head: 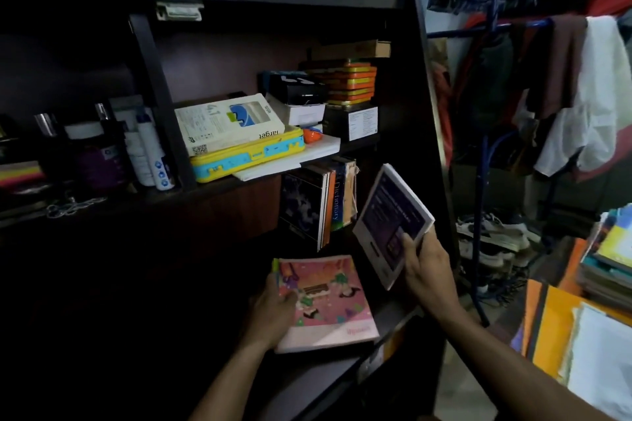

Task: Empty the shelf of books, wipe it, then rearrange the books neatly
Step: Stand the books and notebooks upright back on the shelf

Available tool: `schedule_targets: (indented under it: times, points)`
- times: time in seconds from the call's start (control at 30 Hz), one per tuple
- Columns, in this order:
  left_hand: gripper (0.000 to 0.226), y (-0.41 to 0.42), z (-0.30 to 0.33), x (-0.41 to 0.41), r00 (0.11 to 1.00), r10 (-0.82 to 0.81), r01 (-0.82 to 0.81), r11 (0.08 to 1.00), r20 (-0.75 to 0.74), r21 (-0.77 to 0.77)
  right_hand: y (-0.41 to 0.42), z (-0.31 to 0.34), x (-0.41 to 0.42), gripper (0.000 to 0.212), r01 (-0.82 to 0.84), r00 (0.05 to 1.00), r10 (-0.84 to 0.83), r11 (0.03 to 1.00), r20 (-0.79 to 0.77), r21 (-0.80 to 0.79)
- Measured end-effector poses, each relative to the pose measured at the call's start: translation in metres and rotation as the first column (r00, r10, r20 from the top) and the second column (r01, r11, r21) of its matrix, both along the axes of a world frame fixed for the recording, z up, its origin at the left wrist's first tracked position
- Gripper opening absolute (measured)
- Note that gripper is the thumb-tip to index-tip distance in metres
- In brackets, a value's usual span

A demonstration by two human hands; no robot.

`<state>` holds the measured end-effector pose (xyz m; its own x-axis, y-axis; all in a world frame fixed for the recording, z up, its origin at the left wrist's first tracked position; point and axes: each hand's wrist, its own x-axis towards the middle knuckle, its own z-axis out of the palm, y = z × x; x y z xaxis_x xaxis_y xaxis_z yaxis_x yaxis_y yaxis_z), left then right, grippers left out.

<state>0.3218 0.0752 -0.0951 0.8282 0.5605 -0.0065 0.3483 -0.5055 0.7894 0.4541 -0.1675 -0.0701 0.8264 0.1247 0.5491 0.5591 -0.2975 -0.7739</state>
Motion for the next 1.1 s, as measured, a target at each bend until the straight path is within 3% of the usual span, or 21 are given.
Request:
schedule_targets:
  times: [0.1,0.17,0.2,0.27,0.33,0.4,0.43,0.53,0.6,0.7,0.83,1.0,1.1]
  points:
    - [0.035,0.009,0.010,0.015,0.995,-0.048,0.060,0.986,-0.082,0.156,0.008,-0.005,0.012,0.028,-0.010,0.998,0.014,0.998,-0.056,0.063]
    - [0.039,0.015,0.014,0.031,0.988,-0.046,0.085,0.957,-0.145,0.276,0.019,-0.007,0.027,0.031,-0.024,0.996,0.027,0.999,-0.081,0.045]
    - [0.045,0.016,0.015,0.035,0.991,-0.023,0.069,0.930,-0.131,0.361,0.022,-0.008,0.029,0.037,-0.029,0.996,0.029,1.000,-0.088,0.008]
    - [0.058,0.024,0.010,0.051,0.998,-0.022,-0.007,0.882,0.056,0.471,0.032,-0.019,0.039,0.051,-0.043,0.995,0.036,0.997,-0.092,-0.071]
    - [0.058,0.032,0.002,0.067,0.975,-0.090,0.019,0.944,0.202,0.328,0.038,-0.032,0.049,0.052,-0.064,0.994,0.052,0.990,-0.098,-0.127]
    - [0.064,0.040,-0.010,0.078,0.966,-0.162,0.134,0.981,0.202,0.143,0.038,-0.039,0.056,0.046,-0.082,0.993,0.071,0.990,-0.098,-0.114]
    - [0.066,0.041,-0.015,0.081,0.965,-0.199,0.179,0.976,0.169,0.124,0.036,-0.041,0.059,0.044,-0.090,0.991,0.080,0.992,-0.104,-0.090]
    - [0.054,0.045,-0.027,0.085,0.956,-0.261,0.231,0.950,0.130,0.208,0.037,-0.045,0.068,0.038,-0.088,0.987,0.084,0.996,-0.134,-0.017]
    - [0.049,0.044,-0.028,0.083,0.955,-0.243,0.220,0.965,0.169,0.144,0.046,-0.044,0.073,0.034,-0.090,0.985,0.090,0.996,-0.145,0.001]
    - [0.066,0.046,-0.027,0.084,0.948,-0.225,0.216,0.974,0.227,0.063,0.066,-0.035,0.071,0.031,-0.121,0.984,0.116,0.992,-0.131,-0.031]
    - [0.083,0.047,-0.016,0.095,0.942,-0.288,0.283,0.958,0.175,0.053,0.080,-0.040,0.065,0.041,-0.134,0.990,0.131,0.988,-0.048,-0.073]
    - [0.071,0.052,-0.020,0.114,0.883,-0.322,0.304,0.947,0.341,0.107,0.079,-0.049,0.076,0.040,-0.179,0.984,0.180,0.978,-0.004,-0.105]
    - [0.075,0.059,-0.028,0.118,0.869,-0.342,0.319,0.940,0.358,0.123,0.084,-0.046,0.078,0.037,-0.203,0.979,0.203,0.976,-0.002,-0.076]
